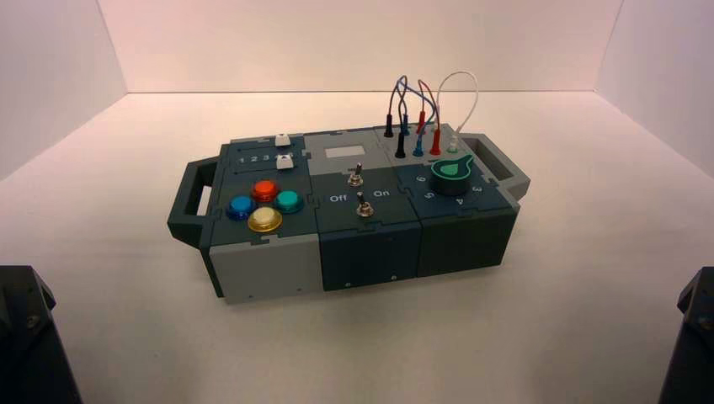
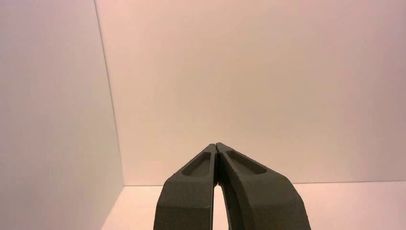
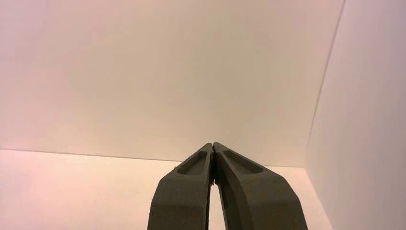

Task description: Move the bottom slider to position 3.

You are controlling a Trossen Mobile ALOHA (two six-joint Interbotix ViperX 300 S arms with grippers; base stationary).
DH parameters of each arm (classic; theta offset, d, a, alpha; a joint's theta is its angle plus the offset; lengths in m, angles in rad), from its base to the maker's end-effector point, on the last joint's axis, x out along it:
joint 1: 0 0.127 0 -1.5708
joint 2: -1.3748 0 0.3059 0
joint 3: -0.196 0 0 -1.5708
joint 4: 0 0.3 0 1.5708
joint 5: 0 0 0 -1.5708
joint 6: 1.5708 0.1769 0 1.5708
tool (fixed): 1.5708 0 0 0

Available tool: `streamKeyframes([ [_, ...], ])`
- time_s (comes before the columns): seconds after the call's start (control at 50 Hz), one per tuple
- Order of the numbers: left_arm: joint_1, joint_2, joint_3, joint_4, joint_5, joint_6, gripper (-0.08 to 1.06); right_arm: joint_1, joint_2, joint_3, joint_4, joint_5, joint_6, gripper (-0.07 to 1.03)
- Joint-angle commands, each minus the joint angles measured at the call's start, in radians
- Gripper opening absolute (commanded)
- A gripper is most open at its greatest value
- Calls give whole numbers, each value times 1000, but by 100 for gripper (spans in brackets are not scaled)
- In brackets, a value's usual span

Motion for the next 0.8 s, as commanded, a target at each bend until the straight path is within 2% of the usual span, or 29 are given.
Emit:
streamKeyframes([
  [0.02, -3, -3, -23, -2, 0, 2, -3, 12, 5, -29, 2, -5, -3, -3],
  [0.34, -3, -8, -23, -2, 6, 3, -3, 15, 5, -34, 2, 14, -2, -3],
  [0.54, -9, 20, -32, -2, 35, 3, -3, 89, 6, -63, -3, 84, -15, -3],
  [0.8, -124, 106, -100, -2, 149, 3, -3, 160, 9, -89, 2, 190, -12, -3],
])
